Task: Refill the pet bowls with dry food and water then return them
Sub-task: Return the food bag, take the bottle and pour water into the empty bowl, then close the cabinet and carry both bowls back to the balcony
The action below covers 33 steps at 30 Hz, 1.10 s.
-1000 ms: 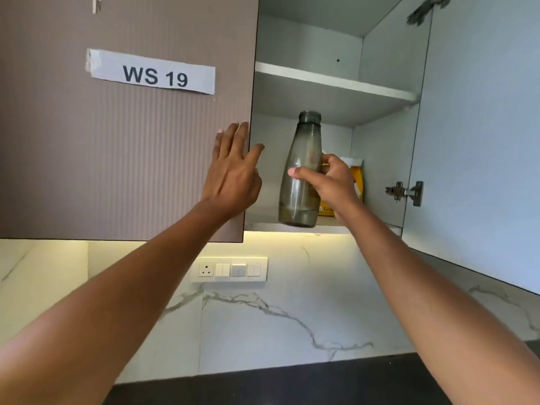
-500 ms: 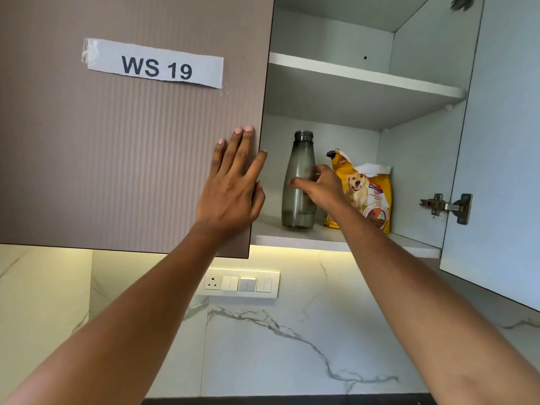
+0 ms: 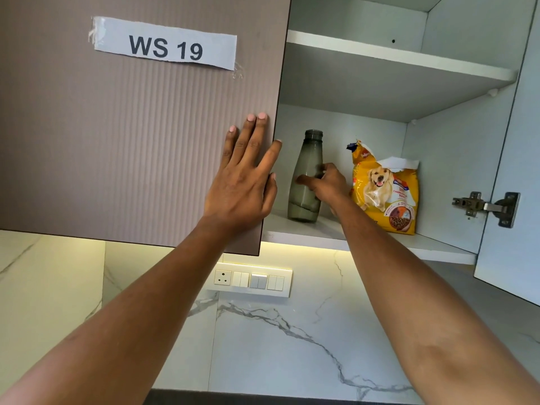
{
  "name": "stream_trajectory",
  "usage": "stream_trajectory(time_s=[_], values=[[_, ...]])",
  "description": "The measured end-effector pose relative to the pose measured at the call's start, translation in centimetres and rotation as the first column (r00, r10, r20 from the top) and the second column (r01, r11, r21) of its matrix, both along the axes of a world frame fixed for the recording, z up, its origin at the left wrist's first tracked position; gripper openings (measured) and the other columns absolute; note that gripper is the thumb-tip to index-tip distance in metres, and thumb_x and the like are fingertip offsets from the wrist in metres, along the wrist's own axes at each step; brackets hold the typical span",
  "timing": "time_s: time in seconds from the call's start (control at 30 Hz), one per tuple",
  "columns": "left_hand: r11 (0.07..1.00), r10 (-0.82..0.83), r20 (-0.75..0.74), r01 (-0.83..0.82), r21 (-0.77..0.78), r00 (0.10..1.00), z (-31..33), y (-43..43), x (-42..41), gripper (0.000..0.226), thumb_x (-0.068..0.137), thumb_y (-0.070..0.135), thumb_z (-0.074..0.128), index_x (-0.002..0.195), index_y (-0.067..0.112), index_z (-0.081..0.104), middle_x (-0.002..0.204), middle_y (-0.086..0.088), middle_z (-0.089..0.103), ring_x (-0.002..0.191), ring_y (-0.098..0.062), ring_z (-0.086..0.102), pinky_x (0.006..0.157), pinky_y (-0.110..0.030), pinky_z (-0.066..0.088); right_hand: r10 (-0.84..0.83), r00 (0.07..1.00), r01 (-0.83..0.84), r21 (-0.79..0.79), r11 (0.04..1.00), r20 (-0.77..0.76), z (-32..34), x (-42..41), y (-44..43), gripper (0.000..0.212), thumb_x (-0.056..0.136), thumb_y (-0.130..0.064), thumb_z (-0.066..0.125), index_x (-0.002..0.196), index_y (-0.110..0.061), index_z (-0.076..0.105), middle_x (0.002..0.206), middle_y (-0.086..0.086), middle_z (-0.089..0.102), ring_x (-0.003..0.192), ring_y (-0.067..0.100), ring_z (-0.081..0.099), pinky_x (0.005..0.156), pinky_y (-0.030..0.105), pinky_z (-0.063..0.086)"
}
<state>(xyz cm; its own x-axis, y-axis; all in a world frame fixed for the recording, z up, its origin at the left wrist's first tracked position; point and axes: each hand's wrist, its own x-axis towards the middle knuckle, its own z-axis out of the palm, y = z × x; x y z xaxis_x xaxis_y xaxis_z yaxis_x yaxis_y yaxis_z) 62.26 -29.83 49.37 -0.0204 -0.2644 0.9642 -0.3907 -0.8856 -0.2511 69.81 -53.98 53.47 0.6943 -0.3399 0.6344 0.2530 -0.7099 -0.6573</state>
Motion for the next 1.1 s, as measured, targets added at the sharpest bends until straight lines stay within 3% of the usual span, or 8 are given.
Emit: stream_trajectory(time_s=[0.17,0.27,0.47,0.67,0.93,1.1], values=[[1.000,-0.012,-0.015,0.012,0.007,1.000,0.0,0.1,-0.1,0.062,0.102,0.039,0.035,0.158,0.014,0.032,0.172,-0.019,0.003,0.160,-0.034,-0.001,0.127,-0.055,0.010,0.001,1.000,-0.001,-0.012,1.000,-0.026,0.1,-0.5,0.1,0.090,0.074,-0.059,0.086,0.145,-0.017,0.049,0.126,0.006,0.065,0.106,0.026,0.064,0.090,0.043,0.060],[1.000,-0.013,-0.027,0.013,0.010,1.000,-0.1,0.0,-0.1,0.062,0.102,0.039,0.035,0.159,0.014,0.031,0.172,-0.018,0.001,0.159,-0.034,-0.002,0.127,-0.055,0.010,-0.017,0.999,0.017,0.005,1.000,-0.030,-0.1,-1.7,0.3,0.101,0.073,-0.062,0.086,0.151,-0.014,0.043,0.139,0.010,0.061,0.119,0.030,0.062,0.095,0.042,0.057],[0.999,-0.033,-0.060,0.035,0.034,0.998,0.0,0.2,-0.3,0.065,0.102,0.041,0.032,0.161,0.015,0.025,0.172,-0.017,-0.003,0.159,-0.035,-0.005,0.127,-0.057,0.010,-0.065,0.998,0.066,-0.066,0.996,0.004,-1.5,-6.4,0.4,0.086,0.084,-0.049,0.082,0.151,-0.015,0.041,0.147,0.013,0.058,0.131,0.033,0.059,0.100,0.040,0.055],[0.993,-0.079,-0.120,0.088,0.074,0.990,0.1,0.7,-0.9,0.071,0.102,0.045,0.034,0.164,0.018,0.015,0.172,-0.017,-0.009,0.159,-0.034,-0.009,0.128,-0.056,0.005,-0.155,0.988,0.154,-0.196,0.968,0.013,-3.8,-13.1,0.2,0.079,0.088,-0.049,0.076,0.151,-0.014,0.042,0.148,0.012,0.058,0.131,0.033,0.058,0.092,0.033,0.047],[0.977,-0.148,-0.439,0.201,0.076,0.886,-3.7,2.0,-5.9,0.084,0.097,0.038,0.047,0.165,0.018,0.003,0.172,-0.012,-0.010,0.159,-0.029,-0.013,0.129,-0.050,0.001,-0.220,0.976,0.211,-0.291,0.933,0.002,-6.6,-22.8,0.2,0.072,0.091,-0.045,0.076,0.149,-0.016,0.043,0.145,0.011,0.058,0.130,0.033,0.056,0.093,0.036,0.047],[0.973,-0.180,-0.618,0.230,0.002,0.765,-8.3,1.5,-12.7,0.082,0.100,0.024,0.055,0.165,0.016,0.006,0.171,-0.017,0.000,0.159,-0.034,0.000,0.128,-0.052,0.016,-0.178,0.983,0.156,-0.326,0.933,-0.037,-9.4,-29.7,-0.4,0.070,0.092,-0.045,0.073,0.148,-0.017,0.041,0.147,0.011,0.055,0.134,0.033,0.054,0.101,0.041,0.047]])
